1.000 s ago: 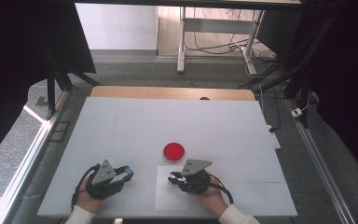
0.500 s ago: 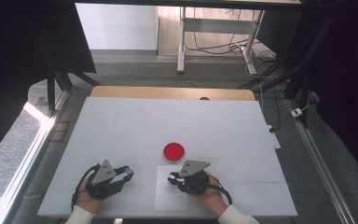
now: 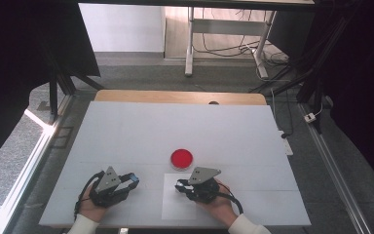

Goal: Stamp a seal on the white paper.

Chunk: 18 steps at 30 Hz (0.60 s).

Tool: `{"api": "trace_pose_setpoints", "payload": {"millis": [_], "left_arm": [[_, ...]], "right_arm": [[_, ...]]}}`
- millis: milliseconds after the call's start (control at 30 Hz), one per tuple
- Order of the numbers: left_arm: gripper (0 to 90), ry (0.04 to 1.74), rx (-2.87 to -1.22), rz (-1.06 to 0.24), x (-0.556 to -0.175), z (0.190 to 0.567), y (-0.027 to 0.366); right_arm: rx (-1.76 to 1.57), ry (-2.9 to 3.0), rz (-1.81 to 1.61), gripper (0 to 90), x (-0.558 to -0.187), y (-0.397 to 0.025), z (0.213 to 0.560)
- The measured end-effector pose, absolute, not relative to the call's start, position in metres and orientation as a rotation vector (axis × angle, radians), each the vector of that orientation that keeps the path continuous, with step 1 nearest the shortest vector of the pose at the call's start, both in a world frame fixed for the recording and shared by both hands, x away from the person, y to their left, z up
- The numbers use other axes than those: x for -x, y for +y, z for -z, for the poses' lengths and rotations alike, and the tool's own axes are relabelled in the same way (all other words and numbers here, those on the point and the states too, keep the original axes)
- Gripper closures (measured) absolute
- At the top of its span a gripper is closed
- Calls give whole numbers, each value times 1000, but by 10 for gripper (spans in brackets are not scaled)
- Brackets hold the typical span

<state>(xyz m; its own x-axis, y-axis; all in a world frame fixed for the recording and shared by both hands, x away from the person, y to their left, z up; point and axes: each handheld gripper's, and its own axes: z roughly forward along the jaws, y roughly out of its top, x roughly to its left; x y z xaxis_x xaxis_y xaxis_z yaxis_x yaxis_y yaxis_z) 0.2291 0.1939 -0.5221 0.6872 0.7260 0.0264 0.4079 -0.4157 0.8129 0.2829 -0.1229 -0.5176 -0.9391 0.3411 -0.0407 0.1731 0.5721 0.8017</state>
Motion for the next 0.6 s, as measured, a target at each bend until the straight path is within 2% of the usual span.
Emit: {"api": "trace_pose_setpoints", "payload": {"millis": [600], "left_arm": [[653, 867, -2058, -480, -229, 522, 194]], "right_arm": [[-530, 2542, -1405, 751, -289, -135, 508]]}}
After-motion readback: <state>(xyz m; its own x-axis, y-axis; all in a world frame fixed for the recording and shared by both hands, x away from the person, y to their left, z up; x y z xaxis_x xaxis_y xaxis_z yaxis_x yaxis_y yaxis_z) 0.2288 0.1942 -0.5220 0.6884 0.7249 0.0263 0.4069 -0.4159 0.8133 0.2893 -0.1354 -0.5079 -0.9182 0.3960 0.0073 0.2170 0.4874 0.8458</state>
